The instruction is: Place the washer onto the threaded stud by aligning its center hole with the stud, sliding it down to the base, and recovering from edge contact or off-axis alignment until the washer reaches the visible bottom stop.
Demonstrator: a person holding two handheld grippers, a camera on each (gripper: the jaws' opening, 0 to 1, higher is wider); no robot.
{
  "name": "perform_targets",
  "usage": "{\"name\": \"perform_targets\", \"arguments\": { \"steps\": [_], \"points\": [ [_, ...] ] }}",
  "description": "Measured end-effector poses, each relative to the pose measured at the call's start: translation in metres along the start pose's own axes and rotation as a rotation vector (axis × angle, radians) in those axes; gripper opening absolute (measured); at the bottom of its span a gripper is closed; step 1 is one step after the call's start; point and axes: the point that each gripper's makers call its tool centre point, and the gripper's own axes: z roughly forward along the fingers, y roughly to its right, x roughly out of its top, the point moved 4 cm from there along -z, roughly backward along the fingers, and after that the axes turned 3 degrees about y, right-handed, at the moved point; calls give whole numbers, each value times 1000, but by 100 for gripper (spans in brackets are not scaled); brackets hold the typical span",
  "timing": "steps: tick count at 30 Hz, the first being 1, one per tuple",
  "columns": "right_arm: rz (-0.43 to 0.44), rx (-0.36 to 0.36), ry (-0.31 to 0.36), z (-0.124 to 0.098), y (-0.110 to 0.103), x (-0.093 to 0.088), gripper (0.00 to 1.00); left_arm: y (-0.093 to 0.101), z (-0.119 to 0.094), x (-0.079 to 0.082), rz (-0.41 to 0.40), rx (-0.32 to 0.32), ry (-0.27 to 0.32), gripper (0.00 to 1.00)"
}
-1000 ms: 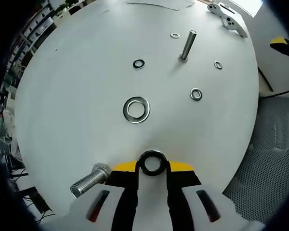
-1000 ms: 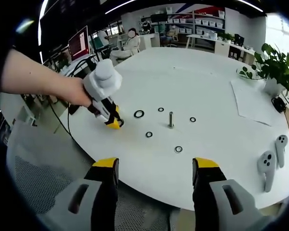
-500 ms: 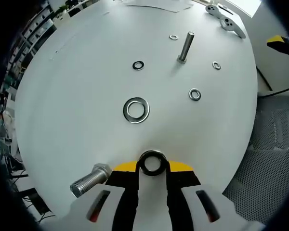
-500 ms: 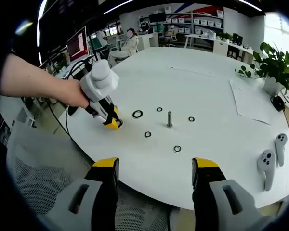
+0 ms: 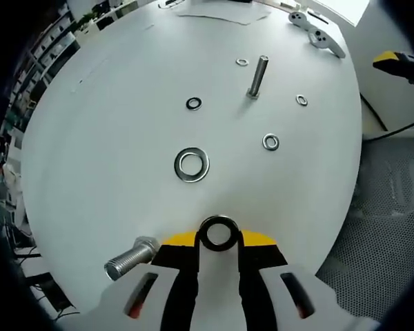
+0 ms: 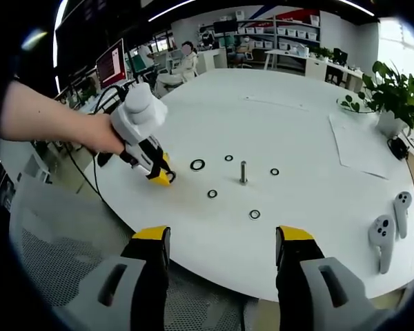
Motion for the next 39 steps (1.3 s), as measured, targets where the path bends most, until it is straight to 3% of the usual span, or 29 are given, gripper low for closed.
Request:
{"name": "perform_targets", "arguments": {
  "steps": [11, 25, 37, 39],
  "points": [
    [-10, 5, 1, 0, -1, 1, 64, -5, -33, 12, 29, 6, 62, 19],
    [-37, -3, 5, 0, -1, 3, 64, -37, -67, 12, -10, 71, 104, 19],
    [-38, 3, 6, 0, -2, 3, 64, -56, -78, 5, -24, 95, 87, 19],
    [-39, 1, 5, 0, -1, 3, 64, -60, -79, 4, 15, 108, 73, 19]
  ]
}}
